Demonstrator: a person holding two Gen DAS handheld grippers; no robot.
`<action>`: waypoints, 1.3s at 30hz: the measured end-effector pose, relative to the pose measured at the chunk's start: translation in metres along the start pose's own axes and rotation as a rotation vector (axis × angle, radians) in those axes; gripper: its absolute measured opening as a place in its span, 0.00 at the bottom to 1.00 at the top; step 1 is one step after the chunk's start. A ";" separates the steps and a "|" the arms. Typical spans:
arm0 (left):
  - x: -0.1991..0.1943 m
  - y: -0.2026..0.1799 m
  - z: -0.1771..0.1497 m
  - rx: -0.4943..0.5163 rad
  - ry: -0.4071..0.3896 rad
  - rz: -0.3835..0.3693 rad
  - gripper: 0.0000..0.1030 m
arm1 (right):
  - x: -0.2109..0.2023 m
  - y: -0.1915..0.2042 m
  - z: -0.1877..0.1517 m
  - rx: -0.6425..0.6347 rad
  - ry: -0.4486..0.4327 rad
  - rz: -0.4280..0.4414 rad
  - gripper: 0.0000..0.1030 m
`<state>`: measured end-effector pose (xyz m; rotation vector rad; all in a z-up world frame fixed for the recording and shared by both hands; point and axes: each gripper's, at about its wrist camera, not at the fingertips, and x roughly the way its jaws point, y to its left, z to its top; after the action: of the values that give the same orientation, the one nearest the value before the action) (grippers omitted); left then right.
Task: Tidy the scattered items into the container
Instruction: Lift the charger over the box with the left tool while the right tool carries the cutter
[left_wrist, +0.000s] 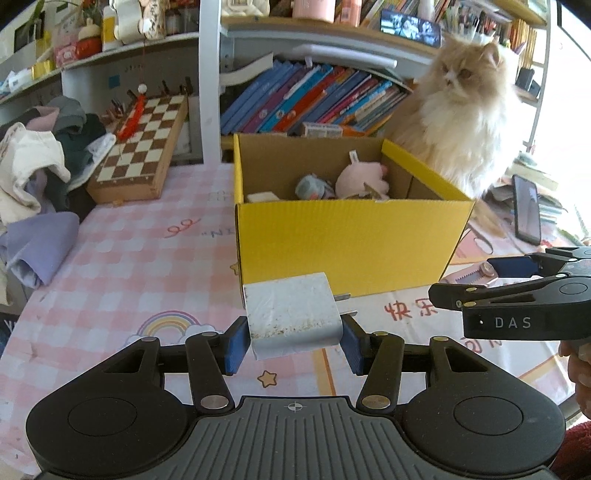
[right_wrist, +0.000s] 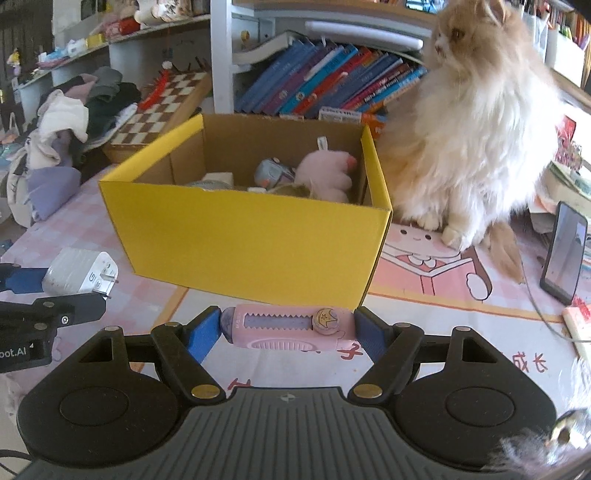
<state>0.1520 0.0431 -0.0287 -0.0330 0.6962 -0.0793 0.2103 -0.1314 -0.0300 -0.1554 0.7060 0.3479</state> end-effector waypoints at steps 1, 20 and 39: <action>-0.003 0.000 0.001 0.002 -0.008 -0.001 0.50 | -0.002 0.000 0.001 -0.001 -0.005 0.000 0.74; -0.032 -0.014 0.035 0.091 -0.182 -0.008 0.50 | -0.036 -0.011 0.027 -0.010 -0.113 0.011 0.74; 0.037 -0.019 0.109 0.173 -0.176 0.067 0.50 | 0.011 -0.042 0.136 -0.128 -0.254 0.158 0.74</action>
<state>0.2494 0.0212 0.0326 0.1474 0.5117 -0.0706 0.3162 -0.1333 0.0656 -0.1734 0.4453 0.5545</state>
